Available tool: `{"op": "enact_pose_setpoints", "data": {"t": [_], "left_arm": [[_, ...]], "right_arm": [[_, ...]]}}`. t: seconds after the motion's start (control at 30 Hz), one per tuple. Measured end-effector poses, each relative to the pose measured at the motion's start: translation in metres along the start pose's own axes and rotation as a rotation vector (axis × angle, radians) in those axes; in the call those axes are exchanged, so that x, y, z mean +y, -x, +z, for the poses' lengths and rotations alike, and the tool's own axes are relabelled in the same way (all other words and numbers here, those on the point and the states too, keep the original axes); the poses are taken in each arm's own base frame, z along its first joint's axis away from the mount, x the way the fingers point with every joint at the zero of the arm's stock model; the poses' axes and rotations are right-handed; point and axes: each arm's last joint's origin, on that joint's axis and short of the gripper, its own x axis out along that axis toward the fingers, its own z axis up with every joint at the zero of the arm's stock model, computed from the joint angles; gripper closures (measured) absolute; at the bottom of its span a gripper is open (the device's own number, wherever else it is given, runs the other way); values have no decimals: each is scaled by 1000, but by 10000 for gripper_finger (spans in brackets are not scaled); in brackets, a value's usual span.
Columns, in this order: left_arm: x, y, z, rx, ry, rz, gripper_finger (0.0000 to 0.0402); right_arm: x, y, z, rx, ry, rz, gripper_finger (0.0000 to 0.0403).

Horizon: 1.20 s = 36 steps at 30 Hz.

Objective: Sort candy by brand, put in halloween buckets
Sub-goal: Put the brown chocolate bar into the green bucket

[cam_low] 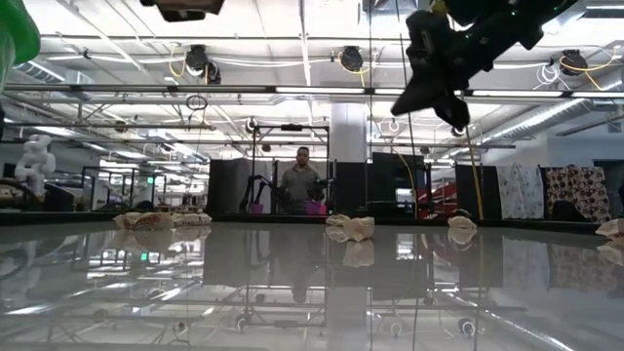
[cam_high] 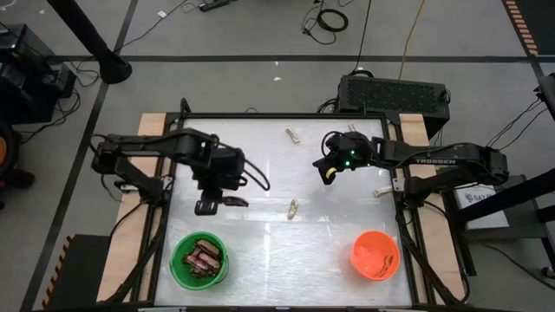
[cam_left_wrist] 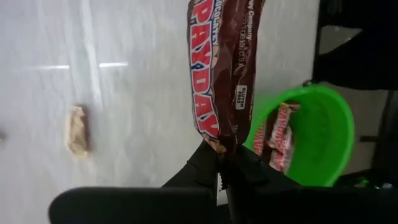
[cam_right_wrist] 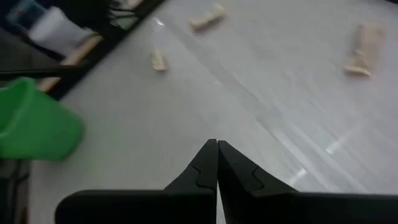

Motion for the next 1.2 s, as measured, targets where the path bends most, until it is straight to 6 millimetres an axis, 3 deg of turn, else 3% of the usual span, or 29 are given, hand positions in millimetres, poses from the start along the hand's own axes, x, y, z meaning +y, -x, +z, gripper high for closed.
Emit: {"op": "enact_pose_setpoints", "data": {"t": [0.13, 0.4, 0.57, 0.7, 0.83, 1.0, 1.2], "left_arm": [[-21, -13, -15, 52, -7, 7, 385], [-50, -71, -59, 282, 64, -49, 385], [-64, -95, -75, 388, 130, -86, 385], [-76, -105, -79, 381, 66, -118, 384], [-86, -109, -79, 317, -72, -123, 384], [-87, -112, -83, 239, -148, 62, 379], [-96, -113, -100, 250, -354, 199, 321]], "right_arm": [[7, 1, 5, -5, 34, 137, 403], [19, 3, 2, 50, 226, 313, 403], [30, 3, -5, 35, 457, 360, 403], [41, 5, -10, 10, 537, 411, 403], [51, 6, -16, 25, 402, 411, 403], [60, 3, -26, 48, 206, 335, 403], [71, -22, -52, 171, 182, 302, 382]]}}
